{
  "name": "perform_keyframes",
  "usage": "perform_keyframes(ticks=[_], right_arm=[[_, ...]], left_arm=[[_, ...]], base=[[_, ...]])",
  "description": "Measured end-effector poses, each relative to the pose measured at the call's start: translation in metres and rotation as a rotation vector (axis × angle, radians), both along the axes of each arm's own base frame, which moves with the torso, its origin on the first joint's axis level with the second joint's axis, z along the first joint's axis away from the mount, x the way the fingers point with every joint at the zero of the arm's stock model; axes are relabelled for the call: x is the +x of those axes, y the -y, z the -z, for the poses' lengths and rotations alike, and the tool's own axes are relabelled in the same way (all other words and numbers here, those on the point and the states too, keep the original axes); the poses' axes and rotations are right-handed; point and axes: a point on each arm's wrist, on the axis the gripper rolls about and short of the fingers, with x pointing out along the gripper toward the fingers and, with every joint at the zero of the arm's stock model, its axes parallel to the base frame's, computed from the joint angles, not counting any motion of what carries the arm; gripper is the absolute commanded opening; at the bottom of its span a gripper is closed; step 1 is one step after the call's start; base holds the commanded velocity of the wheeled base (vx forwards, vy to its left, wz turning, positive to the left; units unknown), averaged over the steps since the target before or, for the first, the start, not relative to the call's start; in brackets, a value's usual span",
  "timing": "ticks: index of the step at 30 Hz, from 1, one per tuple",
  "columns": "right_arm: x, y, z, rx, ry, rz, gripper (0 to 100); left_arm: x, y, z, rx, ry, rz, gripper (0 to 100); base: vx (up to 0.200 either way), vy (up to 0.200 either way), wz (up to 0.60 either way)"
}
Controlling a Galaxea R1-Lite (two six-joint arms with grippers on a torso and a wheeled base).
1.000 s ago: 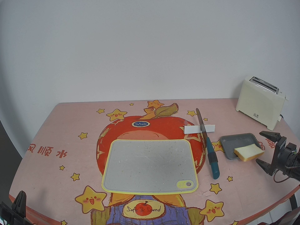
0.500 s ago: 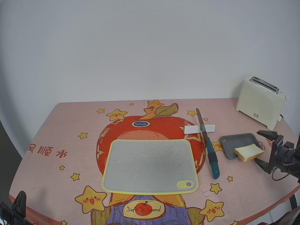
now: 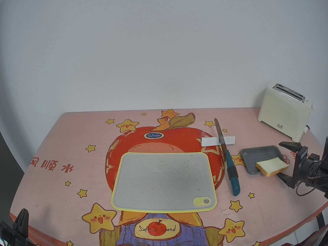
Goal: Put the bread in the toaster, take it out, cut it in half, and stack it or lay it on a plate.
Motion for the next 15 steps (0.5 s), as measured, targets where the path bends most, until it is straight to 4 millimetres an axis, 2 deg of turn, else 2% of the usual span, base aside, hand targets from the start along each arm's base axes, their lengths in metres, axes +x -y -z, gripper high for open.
perform_keyframes(ticks=[15], right_arm=[[0.0047,-0.0002,0.0031,-0.003,0.011,0.000,100]], left_arm=[[0.0000,0.0000,0.0000,0.000,0.000,0.000,0]], base=[[0.000,0.000,0.00]])
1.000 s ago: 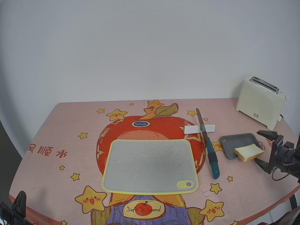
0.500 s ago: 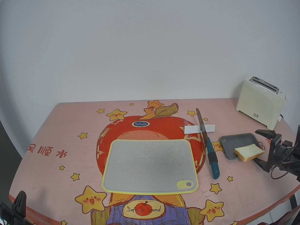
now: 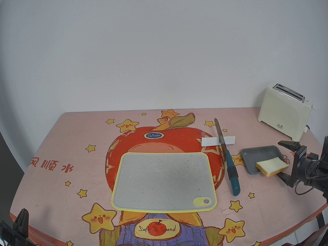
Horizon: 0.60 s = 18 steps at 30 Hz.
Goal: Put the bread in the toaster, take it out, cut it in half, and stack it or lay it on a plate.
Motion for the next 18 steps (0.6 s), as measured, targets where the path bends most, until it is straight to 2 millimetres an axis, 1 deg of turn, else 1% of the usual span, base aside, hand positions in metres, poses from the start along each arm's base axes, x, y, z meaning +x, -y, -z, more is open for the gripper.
perform_keyframes(ticks=[18], right_arm=[[-0.0025,-0.0001,0.0043,0.003,-0.021,-0.001,100]], left_arm=[[0.0000,0.0000,0.0000,0.000,0.000,0.000,0]], base=[[0.000,0.000,0.00]])
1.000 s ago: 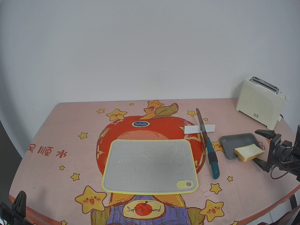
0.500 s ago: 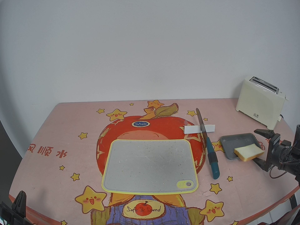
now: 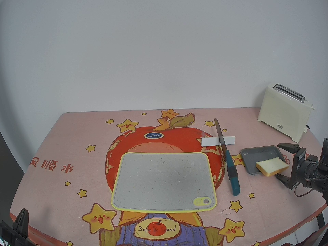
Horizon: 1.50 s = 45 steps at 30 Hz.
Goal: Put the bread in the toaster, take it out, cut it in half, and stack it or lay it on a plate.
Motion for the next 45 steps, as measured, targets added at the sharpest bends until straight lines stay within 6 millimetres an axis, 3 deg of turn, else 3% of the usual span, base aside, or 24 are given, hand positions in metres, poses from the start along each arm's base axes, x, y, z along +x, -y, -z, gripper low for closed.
perform_keyframes(ticks=[7,8,24,45], right_arm=[[-0.001,-0.001,0.002,0.001,-0.008,-0.005,100],[-0.001,-0.001,0.002,0.001,-0.009,-0.005,0],[-0.013,-0.001,0.014,0.001,-0.070,-0.009,0],[-0.015,-0.001,0.012,-0.006,-0.055,-0.016,0]], left_arm=[[0.000,0.000,0.000,0.000,0.000,0.000,0],[0.000,0.000,0.000,0.000,0.000,0.000,0],[0.000,0.000,0.000,0.000,0.000,0.000,0],[0.000,0.000,0.000,0.000,0.000,0.000,0]], base=[[0.000,0.000,0.00],[0.000,0.000,0.00],[0.000,0.000,0.00],[0.000,0.000,0.00]])
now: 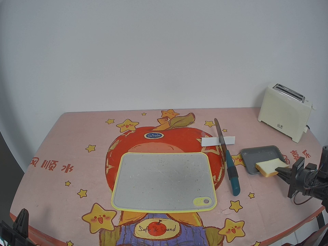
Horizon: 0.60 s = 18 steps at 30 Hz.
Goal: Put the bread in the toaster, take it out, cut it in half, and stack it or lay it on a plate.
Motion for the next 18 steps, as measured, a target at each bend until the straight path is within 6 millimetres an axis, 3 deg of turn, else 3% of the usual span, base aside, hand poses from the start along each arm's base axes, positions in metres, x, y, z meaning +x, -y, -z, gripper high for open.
perform_keyframes(ticks=[18], right_arm=[[-0.0004,0.0000,-0.0003,-0.003,0.003,-0.001,0]], left_arm=[[0.0000,0.0000,0.0000,0.000,0.000,0.000,0]], base=[[0.000,0.000,0.00]])
